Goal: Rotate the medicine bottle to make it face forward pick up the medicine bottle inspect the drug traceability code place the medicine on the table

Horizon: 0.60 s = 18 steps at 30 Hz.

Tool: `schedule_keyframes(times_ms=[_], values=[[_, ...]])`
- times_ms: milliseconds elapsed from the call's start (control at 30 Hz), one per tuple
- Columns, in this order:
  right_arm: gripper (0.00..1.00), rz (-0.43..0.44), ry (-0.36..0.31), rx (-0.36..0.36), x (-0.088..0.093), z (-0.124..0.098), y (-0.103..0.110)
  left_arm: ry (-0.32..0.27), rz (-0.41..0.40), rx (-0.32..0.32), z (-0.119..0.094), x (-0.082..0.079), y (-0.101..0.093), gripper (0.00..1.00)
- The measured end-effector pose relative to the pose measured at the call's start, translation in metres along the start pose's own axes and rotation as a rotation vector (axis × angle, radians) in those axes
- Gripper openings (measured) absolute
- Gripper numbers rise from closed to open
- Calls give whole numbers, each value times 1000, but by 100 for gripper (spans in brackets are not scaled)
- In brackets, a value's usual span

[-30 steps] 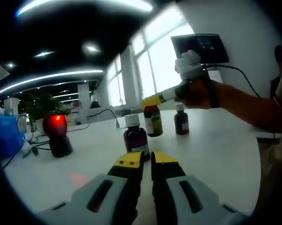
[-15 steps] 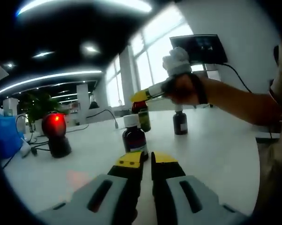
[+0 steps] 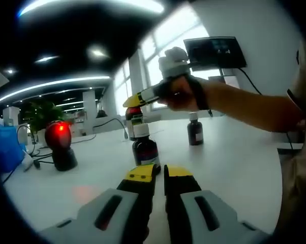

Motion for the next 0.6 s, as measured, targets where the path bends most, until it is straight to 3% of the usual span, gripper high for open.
schedule_keyframes(times_ms=[200,600], values=[[16,31,9,-21,-2,16,6,0,3,0,0,0,0,0],[16,10,7,-48,-5,41,24,4,13,-1,0,2,1,0]])
Point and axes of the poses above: the point that each gripper's makers call its tool centre point, and the gripper's own axes: z roughly forward along the fingers, y roughly to its left, x roughly out of its underside, the point moved 2 cm from there along -z, roughly backward along the fingers, and after that the axes turned 1 degree about x, right-handed, at the moved point
